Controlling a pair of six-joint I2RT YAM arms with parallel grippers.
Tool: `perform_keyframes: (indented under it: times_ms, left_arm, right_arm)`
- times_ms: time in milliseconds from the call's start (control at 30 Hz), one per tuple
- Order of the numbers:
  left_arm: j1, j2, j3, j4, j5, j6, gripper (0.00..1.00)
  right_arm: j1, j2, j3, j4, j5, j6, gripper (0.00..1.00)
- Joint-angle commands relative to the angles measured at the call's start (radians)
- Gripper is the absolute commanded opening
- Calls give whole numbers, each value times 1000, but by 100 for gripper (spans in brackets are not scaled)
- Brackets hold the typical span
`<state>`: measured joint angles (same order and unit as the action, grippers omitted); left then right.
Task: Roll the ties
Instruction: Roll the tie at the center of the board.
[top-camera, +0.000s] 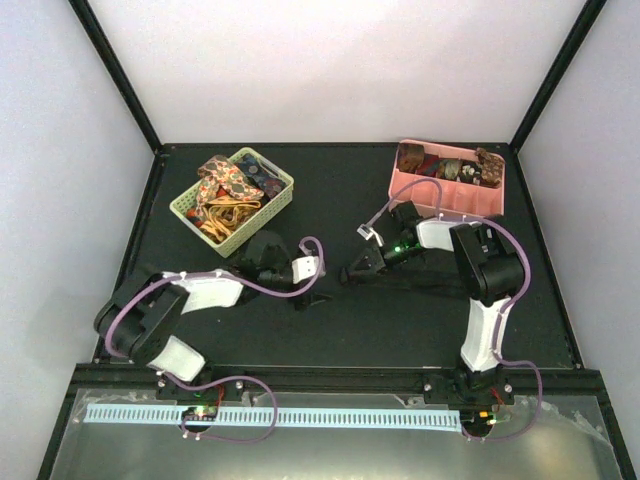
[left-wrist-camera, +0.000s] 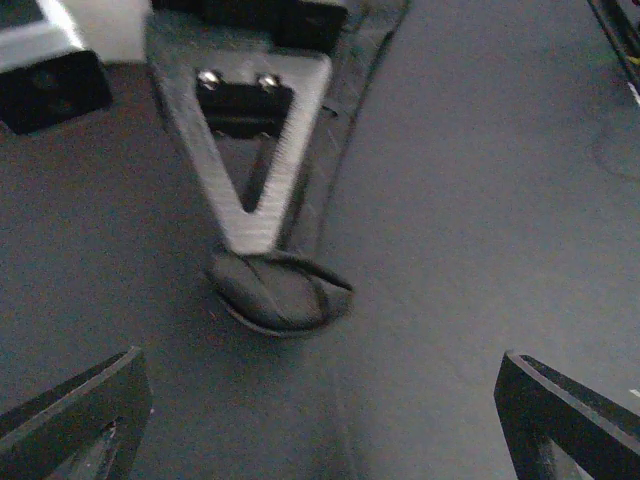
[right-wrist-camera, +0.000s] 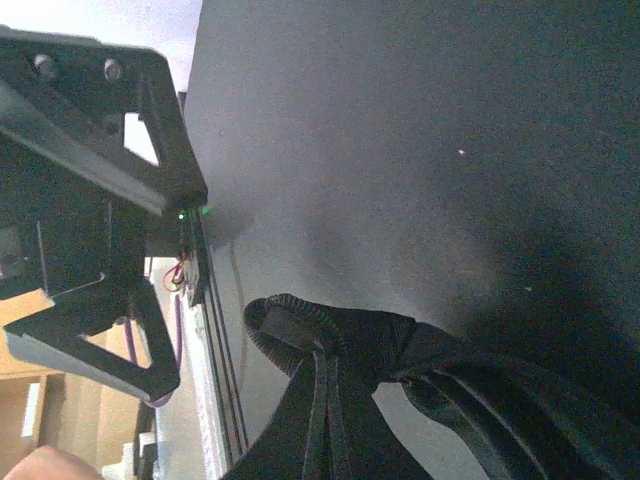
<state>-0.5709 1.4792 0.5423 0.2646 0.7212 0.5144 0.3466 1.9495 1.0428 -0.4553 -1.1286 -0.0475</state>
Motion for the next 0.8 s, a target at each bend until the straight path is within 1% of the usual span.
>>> perform_keyframes:
  times_ms: [0, 200, 300, 400, 533, 767]
  left_arm:
    - [-3, 109, -13, 407, 30, -80, 96]
    - [-24, 282, 17, 566, 24, -109, 91]
    - [-29, 344, 4, 667, 28, -97, 91]
    - [-32, 392, -15, 795, 22, -123, 91]
    - [-50, 448, -7, 852, 18, -131, 91]
    - [-108, 503, -8, 925, -7, -123, 89]
  right_arm:
    - [-27, 40, 30, -107, -76, -85, 2]
    - [-43, 55, 40, -173, -108, -149, 2]
    - [-45, 54, 40, -184, -124, -157, 2]
    - [-46, 52, 45, -210, -148, -175, 2]
    - [-53, 46, 58, -286, -182, -234, 2]
    - [-86, 66, 84, -420, -211, -352, 2]
